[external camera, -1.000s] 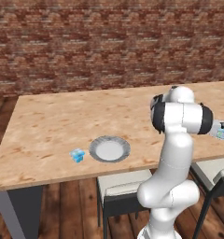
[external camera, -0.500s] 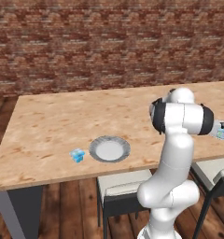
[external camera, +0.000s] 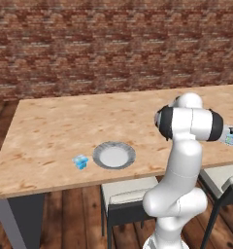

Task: Place two yogurt containers on each plate.

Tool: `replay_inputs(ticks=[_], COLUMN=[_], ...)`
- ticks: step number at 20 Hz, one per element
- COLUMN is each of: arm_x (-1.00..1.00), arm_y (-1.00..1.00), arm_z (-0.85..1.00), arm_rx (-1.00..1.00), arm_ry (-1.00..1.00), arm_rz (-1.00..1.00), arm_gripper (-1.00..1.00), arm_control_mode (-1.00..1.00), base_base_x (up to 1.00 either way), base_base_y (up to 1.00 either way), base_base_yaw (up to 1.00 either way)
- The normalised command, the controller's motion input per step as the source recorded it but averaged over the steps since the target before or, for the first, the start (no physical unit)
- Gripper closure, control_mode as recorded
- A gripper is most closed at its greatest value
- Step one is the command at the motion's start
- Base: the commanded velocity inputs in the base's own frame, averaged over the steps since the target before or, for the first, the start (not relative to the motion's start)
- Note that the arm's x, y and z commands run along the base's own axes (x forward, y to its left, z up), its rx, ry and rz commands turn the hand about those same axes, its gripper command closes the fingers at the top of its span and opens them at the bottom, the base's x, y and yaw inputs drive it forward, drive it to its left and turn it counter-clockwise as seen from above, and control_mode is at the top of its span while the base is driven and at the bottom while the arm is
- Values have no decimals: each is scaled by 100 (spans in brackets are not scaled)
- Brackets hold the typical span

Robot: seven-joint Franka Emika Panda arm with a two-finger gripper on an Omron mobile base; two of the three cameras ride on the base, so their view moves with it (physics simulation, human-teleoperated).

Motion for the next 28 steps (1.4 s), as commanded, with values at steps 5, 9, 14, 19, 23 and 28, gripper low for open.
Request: replay_inputs(ticks=[5, 9, 14, 19, 23, 28], arm_x=[0, 1, 0, 0, 4, 17], arm_y=[0, -4, -7, -12, -6, 0], arm_z=[-10, -4, -9, -9, -5, 0], arm_rx=[0, 0, 0, 0, 0, 0], arm_ry=[0, 0, 0, 0, 0, 0], arm_rz=[0, 0, 0, 0, 0, -1], arm_gripper=[-100, -100, -100, -100, -100, -100], arm_control_mode=[-100, -100, -100, -100, -100, -100], base_base_x=[0, 0, 0, 0, 0, 0], base_base_y=[0, 0, 0, 0, 0, 0], base_base_yaw=[0, 0, 0, 0, 0, 0])
